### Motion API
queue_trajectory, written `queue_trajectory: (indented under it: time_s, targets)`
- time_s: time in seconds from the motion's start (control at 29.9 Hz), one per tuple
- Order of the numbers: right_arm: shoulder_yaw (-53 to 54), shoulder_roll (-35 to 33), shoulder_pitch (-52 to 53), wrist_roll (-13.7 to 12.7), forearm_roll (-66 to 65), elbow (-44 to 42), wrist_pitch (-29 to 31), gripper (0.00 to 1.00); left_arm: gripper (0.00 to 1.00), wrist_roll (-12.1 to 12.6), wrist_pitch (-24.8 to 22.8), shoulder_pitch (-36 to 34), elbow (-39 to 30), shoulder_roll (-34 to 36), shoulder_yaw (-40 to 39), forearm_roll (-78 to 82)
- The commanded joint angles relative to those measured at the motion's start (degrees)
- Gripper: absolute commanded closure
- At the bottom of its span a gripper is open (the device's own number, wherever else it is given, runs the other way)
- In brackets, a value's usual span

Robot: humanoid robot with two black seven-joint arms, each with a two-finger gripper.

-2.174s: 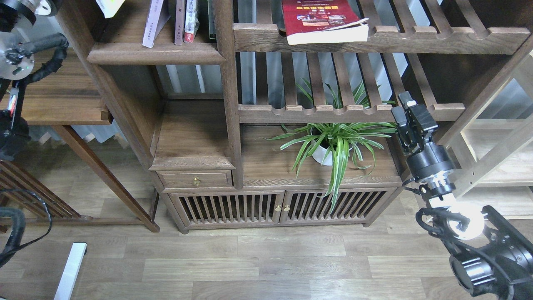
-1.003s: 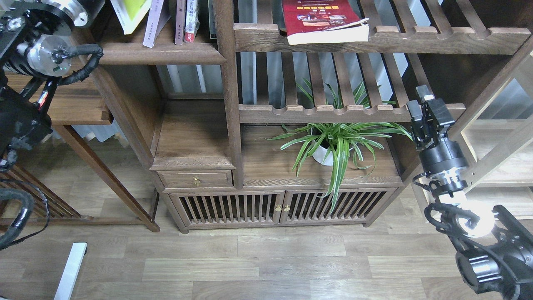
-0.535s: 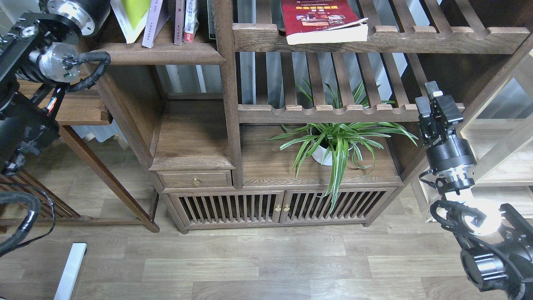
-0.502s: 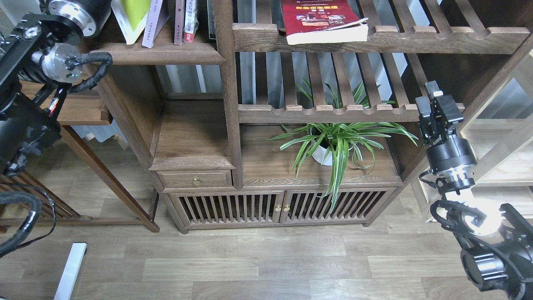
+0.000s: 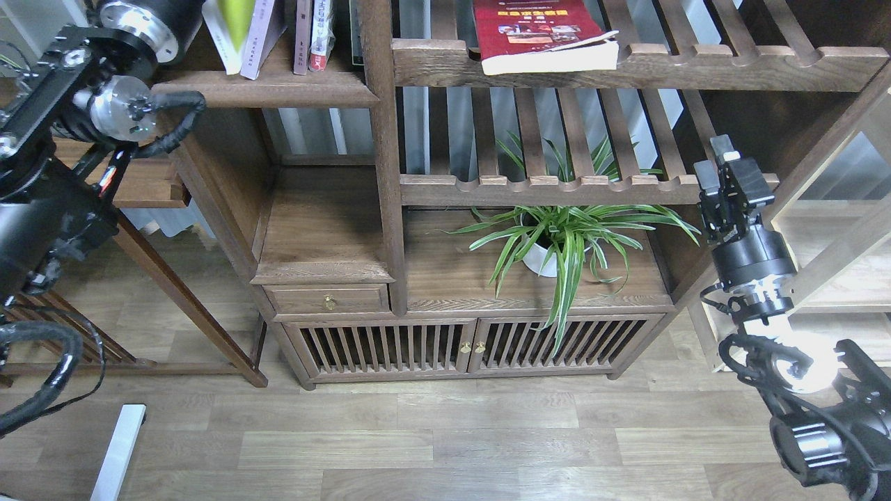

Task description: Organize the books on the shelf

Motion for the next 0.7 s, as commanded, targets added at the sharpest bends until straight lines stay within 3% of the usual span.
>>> queue_trajectory:
  time_s: [0.0, 0.17, 0.23, 0.37, 0.5, 0.67]
  targets:
    - [0.6, -0.64, 0.0, 0.02, 0.09, 0.01, 0.0, 0.35, 0.85, -0.2, -0.27, -0.08, -0.18, -0.32, -0.01, -0.02]
    - [0.86, -0.91, 0.0, -0.07, 0.09, 0.01, 0.0, 0.35, 0.97, -0.38, -1.15, -0.17, -0.27, 0.11, -0.1, -1.16]
    - [0.86, -0.91, 0.0, 0.02, 0.09, 0.01, 0.0, 0.35, 0.97, -0.56, -1.59, -0.26, -0.27, 0.12, -0.1, -1.69]
    - [0.78, -0.91, 0.0, 0.02, 0.0, 0.01, 0.0, 0.35, 0.84, -0.47, -1.42, -1.14, -0.01, 0.2, 0.6, -1.69]
    - [0.69, -0.82, 0.0, 0.02, 0.09, 0.01, 0.0, 0.35, 0.6, -0.12, 0.16, -1.93, 0.52, 0.38, 2.89, -1.43]
    - [0.69, -0.91, 0.0, 0.02, 0.09, 0.01, 0.0, 0.35, 0.47, -0.38, 2.45, -2.02, 0.61, 0.73, 4.21, -1.51]
